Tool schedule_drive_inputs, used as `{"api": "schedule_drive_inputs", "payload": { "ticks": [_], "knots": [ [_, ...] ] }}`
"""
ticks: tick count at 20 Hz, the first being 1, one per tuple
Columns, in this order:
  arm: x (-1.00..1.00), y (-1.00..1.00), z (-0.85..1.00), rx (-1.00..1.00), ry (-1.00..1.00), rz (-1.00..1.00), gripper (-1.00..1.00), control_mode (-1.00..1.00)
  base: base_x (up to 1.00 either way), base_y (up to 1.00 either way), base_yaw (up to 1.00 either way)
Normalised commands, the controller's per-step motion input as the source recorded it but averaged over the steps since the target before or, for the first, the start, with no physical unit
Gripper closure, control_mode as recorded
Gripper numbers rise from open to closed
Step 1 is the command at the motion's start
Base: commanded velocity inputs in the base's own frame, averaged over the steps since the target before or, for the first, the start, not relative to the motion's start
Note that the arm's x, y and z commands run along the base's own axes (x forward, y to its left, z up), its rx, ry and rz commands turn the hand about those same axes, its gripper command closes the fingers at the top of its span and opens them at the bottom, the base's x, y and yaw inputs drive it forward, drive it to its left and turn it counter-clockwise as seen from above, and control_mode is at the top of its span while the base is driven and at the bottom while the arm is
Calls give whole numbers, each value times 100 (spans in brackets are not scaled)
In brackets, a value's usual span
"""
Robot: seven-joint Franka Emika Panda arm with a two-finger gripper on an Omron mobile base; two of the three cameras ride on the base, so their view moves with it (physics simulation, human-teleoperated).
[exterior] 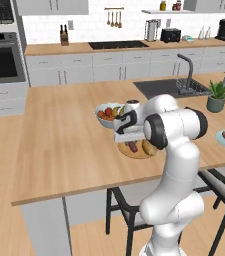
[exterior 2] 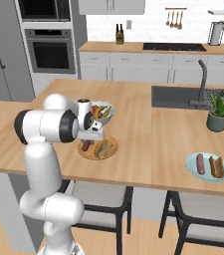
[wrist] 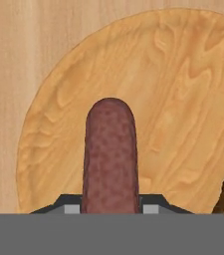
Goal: Place one bun and one sausage from the bowl on each plate.
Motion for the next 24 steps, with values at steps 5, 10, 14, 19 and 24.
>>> {"api": "schedule_drive_inputs", "payload": {
  "ticks": [5,10,14,19,24],
  "knots": [
    [3,0,-15,0,0,0,100,-100,0,0,0],
    [0,0,0,0,0,0,-100,-100,0,0,0],
    [0,0,0,0,0,0,-100,-100,0,0,0],
    [0,0,0,0,0,0,-100,-100,0,0,0],
    [-9,0,20,0,-4,0,-100,-100,0,0,0]
  ]
}}
